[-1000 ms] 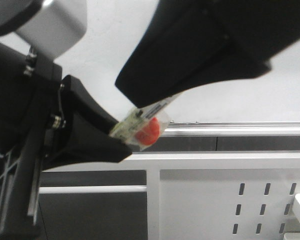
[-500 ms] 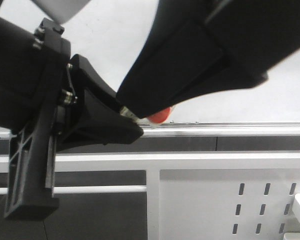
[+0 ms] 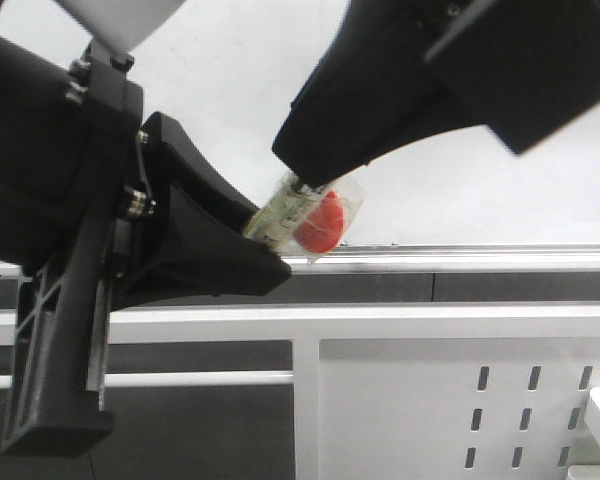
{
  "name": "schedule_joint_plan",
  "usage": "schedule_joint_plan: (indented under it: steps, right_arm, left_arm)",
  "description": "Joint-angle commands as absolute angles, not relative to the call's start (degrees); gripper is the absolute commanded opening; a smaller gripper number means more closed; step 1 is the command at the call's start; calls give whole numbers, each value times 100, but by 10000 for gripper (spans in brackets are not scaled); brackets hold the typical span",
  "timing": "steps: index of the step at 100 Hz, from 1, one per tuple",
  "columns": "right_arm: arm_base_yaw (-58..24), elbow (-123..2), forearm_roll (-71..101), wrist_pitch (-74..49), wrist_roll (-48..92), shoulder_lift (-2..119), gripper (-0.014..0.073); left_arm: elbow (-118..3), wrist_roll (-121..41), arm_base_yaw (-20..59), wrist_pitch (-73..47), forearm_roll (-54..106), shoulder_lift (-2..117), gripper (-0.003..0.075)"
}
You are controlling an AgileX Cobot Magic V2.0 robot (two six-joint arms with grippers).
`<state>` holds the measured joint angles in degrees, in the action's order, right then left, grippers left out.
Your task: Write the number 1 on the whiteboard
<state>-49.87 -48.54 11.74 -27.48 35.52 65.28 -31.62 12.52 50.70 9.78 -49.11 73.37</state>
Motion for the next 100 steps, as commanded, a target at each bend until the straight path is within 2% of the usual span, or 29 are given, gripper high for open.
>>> schedule_joint_plan:
  steps: [1,11,28,38,60,81,90,100]
  right_arm:
    - [-4995,-5035,1241,-2564,3582,6447,-71]
    - [-5005,-5035,823,-2625,3590,6447,-71]
    - [-5005,-5035,939,-2593,3480,6447,-71]
    - [-5005,-5072,957,-2404,3480,6447,-71]
    - [-4993,-5085,957,-1491,3470,6256,-70]
    - [-4587,-5085,972,-1418,3067,6019,-69]
    - [-4354,-5085,972,-1429,2935,5863,-69]
    - [-4227,-5071,981,-1329,2935,5664,-69]
  left_arm:
    - [-3346,1248,5094,1253,-4751,7169,-10]
    - [-3346,1224,5094,1257,-4881,7144,71]
    - [-3346,1224,5094,1198,-4971,6923,349]
    - [-3346,1252,5094,899,-4960,6700,410]
    - [-3325,1304,5094,0,-4625,5875,410]
    - [-3311,1304,5094,-753,-3771,4643,399]
    - [-3185,1304,5094,-890,-3418,4068,337]
    - [-2905,1313,5083,-936,-3120,3498,183]
